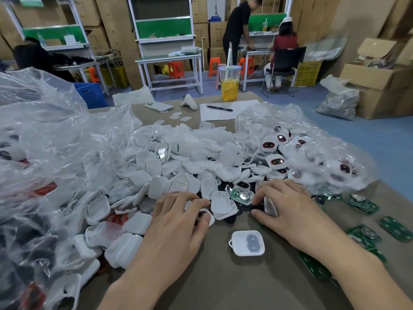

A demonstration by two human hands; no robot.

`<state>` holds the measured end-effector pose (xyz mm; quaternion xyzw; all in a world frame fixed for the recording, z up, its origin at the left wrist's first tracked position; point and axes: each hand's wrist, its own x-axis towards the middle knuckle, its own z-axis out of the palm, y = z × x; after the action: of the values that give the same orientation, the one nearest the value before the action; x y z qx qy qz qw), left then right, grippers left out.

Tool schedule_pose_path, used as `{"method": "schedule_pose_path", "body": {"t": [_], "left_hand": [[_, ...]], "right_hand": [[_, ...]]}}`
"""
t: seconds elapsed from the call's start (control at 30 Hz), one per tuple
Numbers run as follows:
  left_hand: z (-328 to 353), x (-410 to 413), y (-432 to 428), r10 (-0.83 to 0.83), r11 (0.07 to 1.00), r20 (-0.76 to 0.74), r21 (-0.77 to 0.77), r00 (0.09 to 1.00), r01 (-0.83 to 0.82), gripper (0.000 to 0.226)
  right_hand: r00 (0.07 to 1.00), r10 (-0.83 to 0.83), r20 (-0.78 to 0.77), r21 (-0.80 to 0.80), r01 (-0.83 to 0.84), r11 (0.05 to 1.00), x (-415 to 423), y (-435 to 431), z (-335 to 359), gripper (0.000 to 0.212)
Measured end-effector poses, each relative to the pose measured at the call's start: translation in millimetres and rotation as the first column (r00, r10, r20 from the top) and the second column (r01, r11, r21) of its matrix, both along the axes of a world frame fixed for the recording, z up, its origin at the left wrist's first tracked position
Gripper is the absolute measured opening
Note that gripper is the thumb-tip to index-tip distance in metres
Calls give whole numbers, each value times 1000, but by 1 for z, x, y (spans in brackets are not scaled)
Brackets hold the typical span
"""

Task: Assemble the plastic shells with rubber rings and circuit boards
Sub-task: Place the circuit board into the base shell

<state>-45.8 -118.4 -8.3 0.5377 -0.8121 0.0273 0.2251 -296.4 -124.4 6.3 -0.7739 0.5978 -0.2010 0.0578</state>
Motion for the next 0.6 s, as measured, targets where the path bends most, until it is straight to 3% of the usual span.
{"method": "schedule_pose_path", "body": {"t": [0.13,0.27,0.4,0.6], "left_hand": [[0,0,1,1,1000,-6,10,1000,-1,44],[1,-1,2,-7,1000,-31,-30,1000,6,39],[4,-4,3,-47,995,-106,-95,993,37,33],[7,-3,4,-47,997,-148,-71,988,37,33]], "right_hand": [[999,10,36,-31,-8,999,1,1,2,10],[953,-3,304,-61,23,998,5,2,6,7],[811,13,584,-51,21,998,8,4,9,10],[774,-5,633,-55,51,997,6,1,9,20]]}}
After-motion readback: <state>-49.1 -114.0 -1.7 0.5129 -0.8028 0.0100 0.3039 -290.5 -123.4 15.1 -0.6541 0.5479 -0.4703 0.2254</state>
